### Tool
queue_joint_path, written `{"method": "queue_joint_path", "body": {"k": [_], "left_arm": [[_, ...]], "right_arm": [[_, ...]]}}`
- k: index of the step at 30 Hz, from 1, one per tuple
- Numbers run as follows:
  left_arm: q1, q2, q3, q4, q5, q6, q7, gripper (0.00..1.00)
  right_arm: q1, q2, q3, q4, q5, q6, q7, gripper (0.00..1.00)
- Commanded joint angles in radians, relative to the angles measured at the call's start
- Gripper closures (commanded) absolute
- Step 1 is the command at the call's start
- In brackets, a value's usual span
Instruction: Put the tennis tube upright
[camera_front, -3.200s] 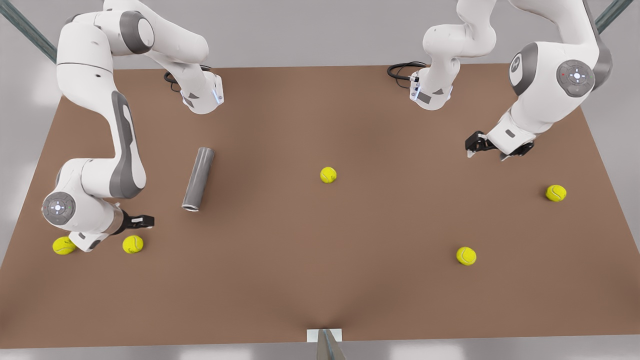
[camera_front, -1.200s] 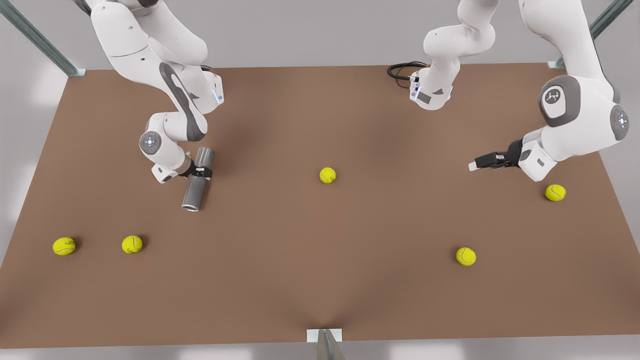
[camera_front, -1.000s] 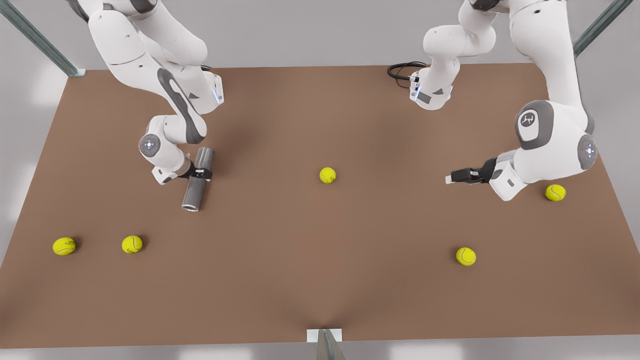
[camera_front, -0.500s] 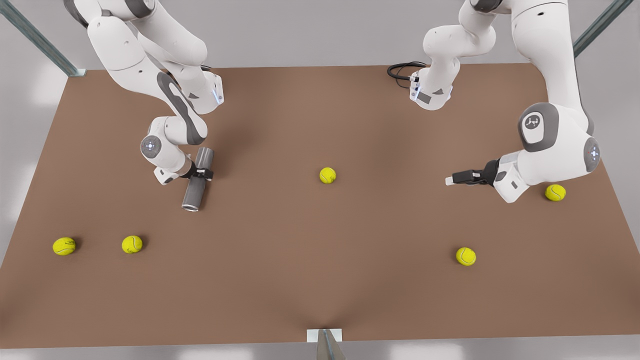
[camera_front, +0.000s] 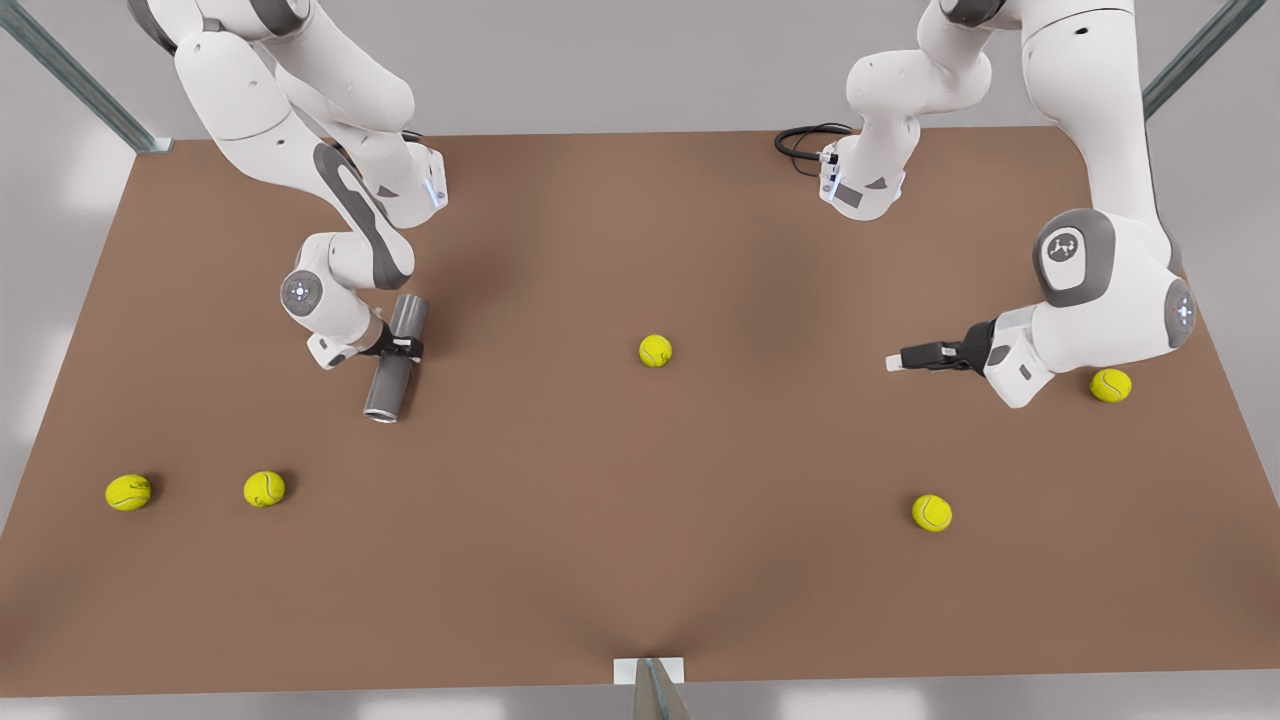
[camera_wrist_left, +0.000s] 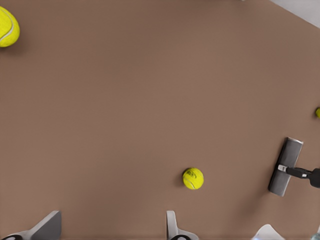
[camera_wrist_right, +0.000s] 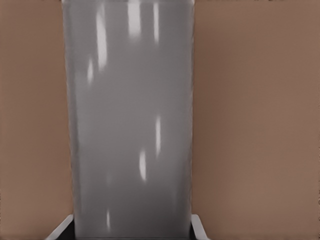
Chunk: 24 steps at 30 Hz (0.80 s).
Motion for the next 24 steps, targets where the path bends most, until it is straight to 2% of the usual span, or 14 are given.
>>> {"method": "queue_joint_path", "body": {"k": [1, 17, 24], "left_arm": [[0.0, 0.0, 0.001, 0.0, 0.0, 0.0, 0.0, 0.0], [0.014, -0.017, 0.0, 0.003, -0.002, -0.032, -0.002, 0.0], [0.014, -0.017, 0.0, 0.003, 0.0, -0.032, -0.002, 0.0]], "right_arm": [[0.0, 0.0, 0.0, 0.0, 0.0, 0.0, 0.0, 0.2], [0.001, 0.003, 0.0, -0.002, 0.0, 0.002, 0.0, 0.24], [0.003, -0.047, 0.002, 0.0, -0.002, -0.032, -0.002, 0.24]]}}
